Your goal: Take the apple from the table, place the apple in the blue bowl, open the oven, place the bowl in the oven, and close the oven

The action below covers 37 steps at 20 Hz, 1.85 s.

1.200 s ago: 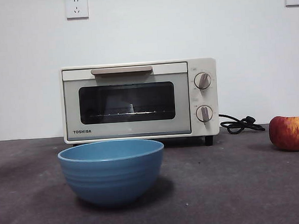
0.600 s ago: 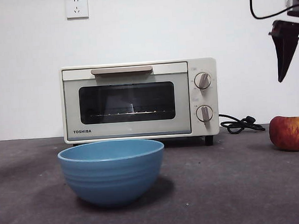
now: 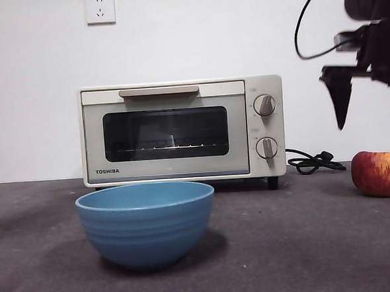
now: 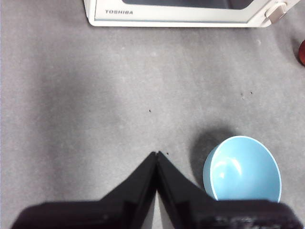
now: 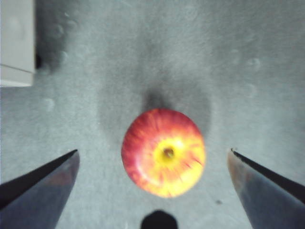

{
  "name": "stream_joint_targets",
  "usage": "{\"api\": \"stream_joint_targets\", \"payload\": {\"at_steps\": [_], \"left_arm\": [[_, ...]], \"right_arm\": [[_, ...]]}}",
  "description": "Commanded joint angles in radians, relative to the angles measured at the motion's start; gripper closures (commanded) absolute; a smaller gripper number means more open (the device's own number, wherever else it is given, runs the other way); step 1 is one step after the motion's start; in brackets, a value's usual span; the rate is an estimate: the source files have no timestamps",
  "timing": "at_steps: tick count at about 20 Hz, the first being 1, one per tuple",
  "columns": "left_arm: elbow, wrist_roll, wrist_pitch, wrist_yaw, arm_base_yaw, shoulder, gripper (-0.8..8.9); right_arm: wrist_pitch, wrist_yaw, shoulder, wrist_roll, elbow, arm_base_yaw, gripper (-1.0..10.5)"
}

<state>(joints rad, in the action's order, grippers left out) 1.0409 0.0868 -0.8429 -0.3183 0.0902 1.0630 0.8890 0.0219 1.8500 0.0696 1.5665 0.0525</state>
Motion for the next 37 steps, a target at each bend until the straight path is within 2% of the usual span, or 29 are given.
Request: {"api": "stream_joint_targets", "payload": {"at_steps": [1,10,11,13,14,15,21,29,33,37], "left_arm": [[0.001,-0.012,0.006,-0.003,0.003,0.003,8.18],[0.001,-0.012,-0.002,-0.003,0.003,0.003,8.18],[0.001,-0.012,-0.003,-0.003,0.003,0.003,8.18],[0.001,-0.012,-0.003,-0.003,0.003,0.003,8.18],[0.001,-0.012,-0.003,-0.003,0.003,0.003,8.18],[0.001,-0.012,-0.003,-0.003,0.003,0.003,8.18],[0.001,-0.012,-0.016,-0.003,0.003,0.003,8.18],[0.001,-0.013,-0.020,-0.003,0.003,0.003,8.18],[0.001,-0.012,0.002,-0.003,0.003,0.003,8.18],[0.001,-0.012,-0.003,-0.003,0.003,0.003,8.18]], "right_arm": [[-0.003,-0.015,0.050,-0.006,0.002,0.008,2.5],[-0.020,-0.023,0.180,-0.001,0.002,0.007,2.6],[-0.020,-0.023,0.182,0.003,0.002,0.007,3.4],[-0.016,-0.023,0.182,0.006,0.002,0.006,6.6],[-0.001,-0.022,0.182,0.006,0.002,0.006,8.6],[0.015,-0.023,0.182,0.006,0.002,0.006,9.5],[0.060,-0.023,0.147,0.009,0.002,0.006,9.6],[0.241,-0.003,-0.138,0.006,0.002,0.034,9.6],[0.293,0.077,-0.261,0.027,0.002,0.150,9.6],[0.269,0.075,-0.280,0.089,0.001,0.366,9.6]]}}
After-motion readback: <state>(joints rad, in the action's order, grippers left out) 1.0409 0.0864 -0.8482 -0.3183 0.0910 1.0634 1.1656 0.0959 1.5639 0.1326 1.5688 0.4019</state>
